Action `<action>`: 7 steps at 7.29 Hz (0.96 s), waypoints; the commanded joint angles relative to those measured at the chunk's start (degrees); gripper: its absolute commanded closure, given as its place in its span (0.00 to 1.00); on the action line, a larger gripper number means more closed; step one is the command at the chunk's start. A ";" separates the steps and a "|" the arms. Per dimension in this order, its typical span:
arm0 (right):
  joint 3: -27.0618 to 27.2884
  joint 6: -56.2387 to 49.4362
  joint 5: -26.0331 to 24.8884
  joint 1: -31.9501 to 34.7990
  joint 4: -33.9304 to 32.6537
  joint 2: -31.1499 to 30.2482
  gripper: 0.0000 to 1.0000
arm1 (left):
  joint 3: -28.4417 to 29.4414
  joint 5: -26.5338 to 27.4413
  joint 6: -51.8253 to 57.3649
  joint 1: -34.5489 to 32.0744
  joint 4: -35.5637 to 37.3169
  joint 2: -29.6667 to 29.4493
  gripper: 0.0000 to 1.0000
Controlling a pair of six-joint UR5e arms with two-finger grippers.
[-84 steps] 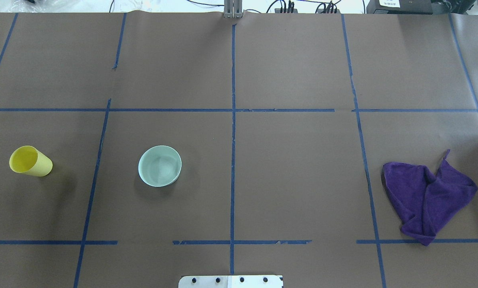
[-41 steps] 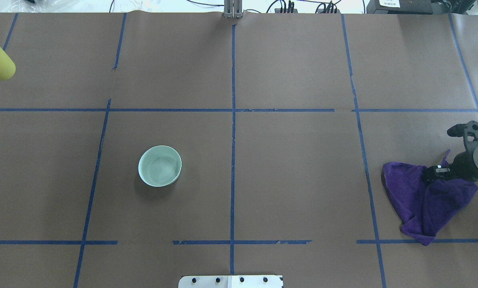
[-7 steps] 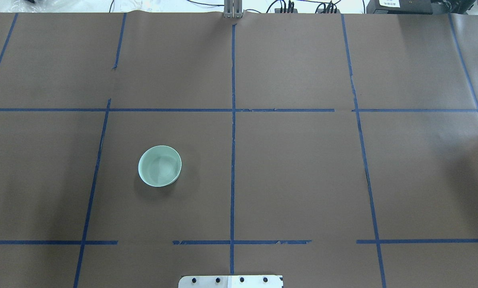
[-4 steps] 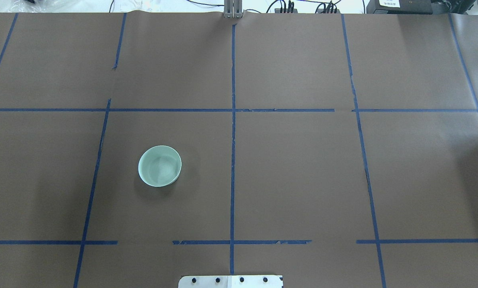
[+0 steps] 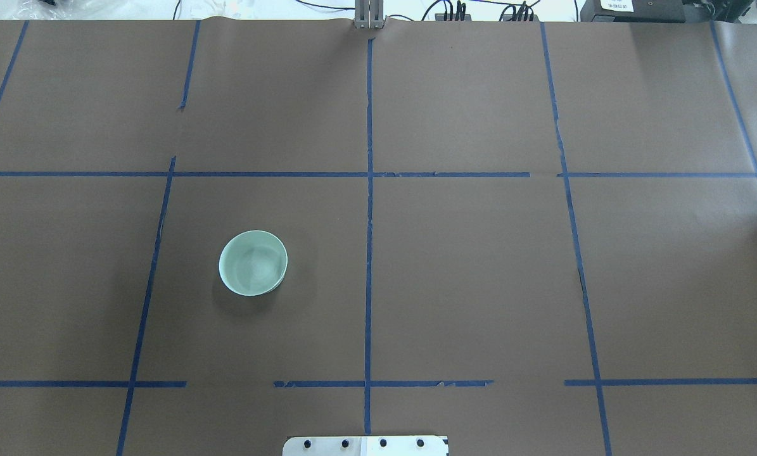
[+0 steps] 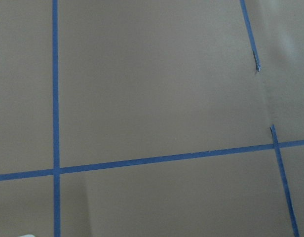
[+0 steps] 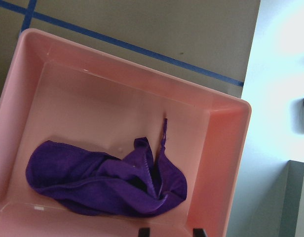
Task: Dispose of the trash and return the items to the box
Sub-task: 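Move the left gripper back over the table to the green bowl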
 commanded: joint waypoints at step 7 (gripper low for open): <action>5.05 26.03 14.46 -15.73 -0.97 5.25 0.00 | -3.87 16.45 -36.44 25.00 -8.03 -5.55 0.00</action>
